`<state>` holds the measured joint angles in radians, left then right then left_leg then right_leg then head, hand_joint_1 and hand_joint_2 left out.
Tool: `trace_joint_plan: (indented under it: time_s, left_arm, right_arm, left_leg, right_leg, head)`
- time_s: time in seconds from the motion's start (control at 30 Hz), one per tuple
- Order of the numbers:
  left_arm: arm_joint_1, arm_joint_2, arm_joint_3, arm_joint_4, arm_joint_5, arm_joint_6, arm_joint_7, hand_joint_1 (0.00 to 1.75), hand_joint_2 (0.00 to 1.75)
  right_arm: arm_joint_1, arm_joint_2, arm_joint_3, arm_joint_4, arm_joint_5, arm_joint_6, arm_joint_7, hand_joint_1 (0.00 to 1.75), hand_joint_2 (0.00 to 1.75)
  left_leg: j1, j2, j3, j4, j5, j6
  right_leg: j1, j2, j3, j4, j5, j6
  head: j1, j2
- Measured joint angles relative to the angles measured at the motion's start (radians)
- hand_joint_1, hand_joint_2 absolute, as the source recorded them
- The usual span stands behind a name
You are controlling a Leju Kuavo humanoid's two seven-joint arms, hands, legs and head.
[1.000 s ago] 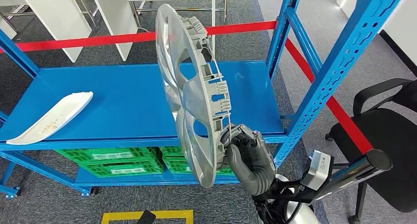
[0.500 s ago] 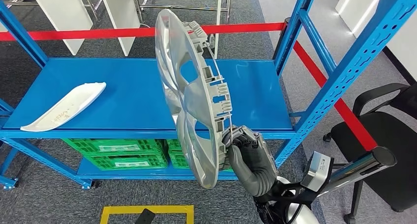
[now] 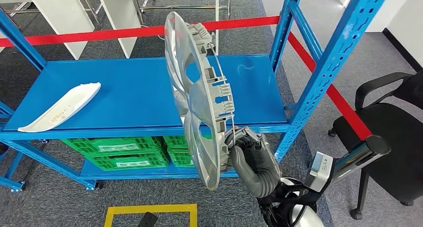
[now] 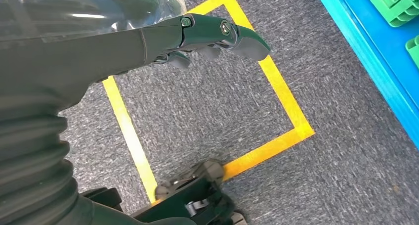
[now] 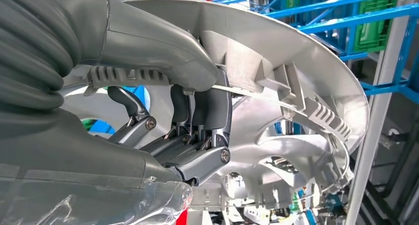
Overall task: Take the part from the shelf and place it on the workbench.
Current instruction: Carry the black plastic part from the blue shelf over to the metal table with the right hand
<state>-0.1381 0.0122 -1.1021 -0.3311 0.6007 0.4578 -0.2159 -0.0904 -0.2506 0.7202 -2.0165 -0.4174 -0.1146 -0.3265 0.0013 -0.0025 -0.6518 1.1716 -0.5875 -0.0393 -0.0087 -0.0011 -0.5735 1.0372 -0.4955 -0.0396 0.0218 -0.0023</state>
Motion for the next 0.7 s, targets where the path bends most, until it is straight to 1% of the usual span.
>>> trace_joint_plan:
  time_s: [0.03,0.07,0.1,0.13,0.2,0.23,0.27,0.3,0.33,0.37,0.4,0.43,0.47,0.53,0.57,0.6,0.63,0.67,0.7]
  left_arm:
    - [0.000,0.000,0.000,0.000,0.000,0.000,0.000,0.00,1.75]
    - [0.000,0.000,0.000,0.000,0.001,0.000,0.000,0.00,1.75]
    - [0.001,0.000,0.000,0.000,0.001,0.000,0.000,0.00,1.75]
    - [0.001,0.000,0.000,0.000,0.001,0.000,0.000,0.00,1.75]
    - [0.000,0.000,0.000,0.000,0.001,0.000,-0.001,0.00,1.75]
    - [0.000,0.000,0.000,0.000,0.002,0.000,-0.001,0.00,1.75]
    - [-0.001,0.000,0.000,0.000,0.002,0.000,-0.002,0.00,1.75]
    - [-0.001,0.000,0.000,0.000,0.003,0.000,-0.002,0.00,1.75]
    - [0.000,0.000,0.000,0.000,0.004,0.000,-0.002,0.00,1.75]
    - [0.000,0.000,0.000,0.000,0.004,0.000,-0.002,0.00,1.75]
    - [0.000,0.000,0.000,0.000,0.004,0.000,-0.002,0.00,1.75]
    - [-0.001,0.000,0.000,0.000,0.004,0.000,-0.002,0.00,1.75]
    - [-0.001,0.000,0.000,0.000,0.004,0.000,-0.002,0.00,1.75]
    - [-0.002,0.000,0.000,0.000,0.004,0.000,-0.002,0.00,1.75]
    - [-0.001,-0.001,0.000,0.000,0.005,0.000,-0.002,0.00,1.75]
    - [-0.001,-0.001,0.000,0.000,0.005,0.000,-0.002,0.00,1.75]
    - [-0.001,-0.001,0.000,0.000,0.005,0.000,-0.002,0.00,1.75]
    - [-0.001,-0.001,0.000,0.000,0.006,0.000,-0.002,0.00,1.75]
    - [-0.001,-0.001,0.000,0.000,0.006,0.000,-0.002,0.00,1.75]
  right_arm:
    - [0.000,0.000,0.000,0.000,0.001,-0.003,0.001,1.75,1.75]
    - [0.001,0.000,0.000,0.000,0.001,-0.005,0.003,1.75,1.75]
    - [0.001,0.000,0.000,0.000,0.002,-0.008,0.004,1.75,1.75]
    - [0.001,0.000,0.000,0.000,0.004,-0.010,0.005,1.75,1.75]
    - [0.001,0.000,0.000,0.000,0.005,-0.013,0.005,1.75,1.75]
    - [0.001,0.000,0.000,0.000,0.007,-0.014,0.005,1.75,1.75]
    - [0.001,0.000,0.000,0.000,0.007,-0.015,0.006,1.75,1.75]
    - [0.000,0.000,0.000,0.000,0.008,-0.016,0.006,1.75,1.75]
    - [0.000,0.000,0.000,0.000,0.009,-0.018,0.006,1.75,1.75]
    - [0.001,0.000,0.000,0.000,0.010,-0.020,0.007,1.75,1.75]
    - [0.001,0.000,0.000,0.000,0.012,-0.021,0.008,1.75,1.75]
    - [0.000,0.000,0.000,0.000,0.013,-0.022,0.008,1.75,1.75]
    - [0.001,-0.001,0.000,0.000,0.014,-0.023,0.009,1.75,1.75]
    - [0.001,-0.001,0.000,0.000,0.015,-0.025,0.011,1.75,1.75]
    - [0.002,-0.002,0.000,0.000,0.015,-0.025,0.012,1.75,1.75]
    - [0.002,-0.002,0.001,0.000,0.015,-0.026,0.013,1.75,1.75]
    - [0.001,-0.002,0.001,0.000,0.015,-0.026,0.013,1.75,1.75]
    - [0.001,-0.002,0.001,0.000,0.015,-0.026,0.014,1.75,1.75]
    - [0.001,-0.002,0.001,0.000,0.015,-0.026,0.014,1.75,1.75]
  left_leg:
    - [0.002,0.000,-0.021,0.066,-0.034,-0.004]
    - [0.004,0.000,-0.035,0.114,-0.053,-0.006]
    - [0.004,0.000,-0.033,0.128,-0.052,-0.007]
    - [0.004,0.000,-0.011,0.102,-0.032,-0.006]
    - [0.003,-0.001,0.065,-0.029,0.029,0.002]
    - [0.002,-0.001,0.097,-0.091,0.051,0.007]
    - [0.000,-0.001,0.114,-0.129,0.062,0.013]
    - [-0.002,-0.002,0.117,-0.144,0.061,0.017]
    - [-0.003,-0.002,0.113,-0.148,0.063,0.021]
    - [-0.001,-0.001,0.110,-0.152,0.065,0.027]
    - [0.001,0.000,0.107,-0.156,0.068,0.033]
    - [0.004,0.001,0.104,-0.160,0.073,0.040]
    - [0.006,0.002,0.099,-0.162,0.079,0.047]
    - [0.005,0.003,0.086,-0.161,0.087,0.052]
    - [0.004,0.003,0.080,-0.159,0.091,0.052]
    - [0.003,0.003,0.073,-0.156,0.094,0.052]
    - [0.003,0.004,0.067,-0.153,0.096,0.051]
    - [0.003,0.003,0.062,-0.149,0.098,0.050]
    - [0.003,0.003,0.058,-0.144,0.099,0.048]
  right_leg:
    - [0.000,-0.001,-0.005,0.001,0.003,-0.001]
    - [0.000,-0.001,-0.010,0.002,0.006,-0.001]
    - [0.000,-0.001,-0.014,0.003,0.008,-0.001]
    - [0.000,0.000,-0.017,0.004,0.010,0.001]
    - [0.001,0.001,-0.019,0.006,0.013,0.005]
    - [0.002,0.002,-0.022,0.007,0.016,0.009]
    - [0.003,0.002,-0.026,0.008,0.019,0.014]
    - [0.004,0.003,-0.031,0.009,0.023,0.021]
    - [0.004,0.003,-0.036,0.009,0.027,0.027]
    - [0.004,0.003,-0.039,0.010,0.028,0.034]
    - [0.004,0.003,-0.043,0.016,0.021,0.039]
    - [0.004,0.003,-0.052,0.036,0.002,0.044]
    - [0.004,0.003,-0.067,0.075,-0.029,0.048]
    - [0.002,0.003,-0.112,0.200,-0.103,0.055]
    - [0.002,0.003,-0.129,0.254,-0.126,0.057]
    - [0.002,0.003,-0.132,0.280,-0.131,0.058]
    - [0.002,0.003,-0.115,0.265,-0.116,0.057]
    - [0.002,0.003,-0.081,0.212,-0.087,0.056]
    - [0.002,0.003,-0.040,0.141,-0.061,0.053]
  head:
    - [-0.002,0.000]
    - [-0.002,0.000]
    - [-0.002,0.000]
    - [-0.002,0.000]
    - [-0.002,0.000]
    - [-0.002,0.000]
    - [-0.002,0.000]
    - [-0.001,0.000]
    - [-0.002,0.000]
    - [-0.001,0.000]
    - [-0.001,0.000]
    - [0.001,0.000]
    - [0.004,0.000]
    - [0.009,0.000]
    - [0.010,0.000]
    - [0.010,0.000]
    - [0.010,0.000]
    - [0.010,0.000]
    - [0.010,0.000]
